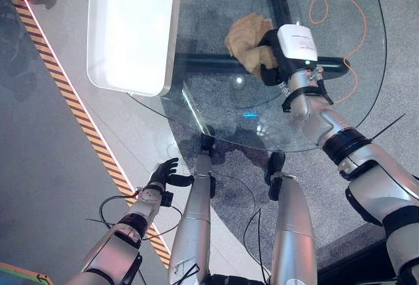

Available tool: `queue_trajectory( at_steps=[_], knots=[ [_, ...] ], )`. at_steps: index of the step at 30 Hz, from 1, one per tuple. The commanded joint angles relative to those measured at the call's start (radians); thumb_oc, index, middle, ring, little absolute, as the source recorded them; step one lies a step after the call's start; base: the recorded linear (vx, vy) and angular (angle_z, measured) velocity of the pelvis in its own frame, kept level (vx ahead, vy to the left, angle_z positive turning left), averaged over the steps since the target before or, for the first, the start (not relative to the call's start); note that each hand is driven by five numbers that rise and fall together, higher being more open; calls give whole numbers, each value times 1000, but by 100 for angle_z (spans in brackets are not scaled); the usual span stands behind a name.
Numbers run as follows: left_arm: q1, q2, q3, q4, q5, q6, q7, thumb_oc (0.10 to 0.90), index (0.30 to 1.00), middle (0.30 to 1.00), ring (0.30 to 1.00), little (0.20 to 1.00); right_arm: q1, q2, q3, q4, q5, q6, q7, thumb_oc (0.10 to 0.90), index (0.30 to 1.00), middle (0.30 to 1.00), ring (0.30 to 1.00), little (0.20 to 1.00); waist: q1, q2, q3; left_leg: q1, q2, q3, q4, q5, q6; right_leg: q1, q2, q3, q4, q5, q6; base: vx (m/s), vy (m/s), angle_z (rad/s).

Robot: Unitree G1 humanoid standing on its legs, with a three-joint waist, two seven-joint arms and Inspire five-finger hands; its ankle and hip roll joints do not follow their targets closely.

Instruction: Wipe the table with a cloth and put it in the basket.

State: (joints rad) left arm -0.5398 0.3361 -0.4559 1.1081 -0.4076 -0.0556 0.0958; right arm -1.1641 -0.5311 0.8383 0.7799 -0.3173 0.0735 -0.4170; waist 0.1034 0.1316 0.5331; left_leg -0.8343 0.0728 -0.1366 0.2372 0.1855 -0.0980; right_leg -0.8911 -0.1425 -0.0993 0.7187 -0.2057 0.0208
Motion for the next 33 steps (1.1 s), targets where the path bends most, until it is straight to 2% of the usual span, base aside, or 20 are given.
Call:
queue_trajectory(
  at_steps=[1, 10, 26, 33],
  knots=[
    [14, -8, -3, 34, 30, 5, 17, 800, 900, 900, 900, 900, -17, 106, 48, -115, -50, -134, 38, 100, 300, 300, 300, 200, 15, -15, -13, 22, -132, 111, 129, -148, 103, 48, 31, -63, -251, 165, 1, 0, 0, 0],
    [14, -18, -6, 36, 33, 3, 18, 800, 900, 900, 900, 900, 33, 141, 85, -157, -75, -197, 122, 100, 300, 300, 300, 200, 13, -12, -13, 18, -134, 111, 122, -140, 103, 42, 30, -63, -255, 171, 2, 2, -3, 2],
    [10, -27, 3, 38, 25, 3, 19, 800, 900, 900, 900, 900, 152, 175, 119, -230, -38, -239, 221, 100, 300, 300, 300, 200, -6, -10, -13, 26, -131, 119, 104, -128, 97, 41, 29, -53, -267, 177, 5, -2, 2, -1],
    [3, -24, 8, 42, 22, 2, 14, 800, 900, 900, 900, 900, 177, 180, 124, -262, -30, -236, 220, 100, 300, 300, 300, 200, -14, -13, -13, 26, -130, 123, 98, -123, 96, 37, 30, -49, -271, 183, 5, -8, 2, 5]
  ],
)
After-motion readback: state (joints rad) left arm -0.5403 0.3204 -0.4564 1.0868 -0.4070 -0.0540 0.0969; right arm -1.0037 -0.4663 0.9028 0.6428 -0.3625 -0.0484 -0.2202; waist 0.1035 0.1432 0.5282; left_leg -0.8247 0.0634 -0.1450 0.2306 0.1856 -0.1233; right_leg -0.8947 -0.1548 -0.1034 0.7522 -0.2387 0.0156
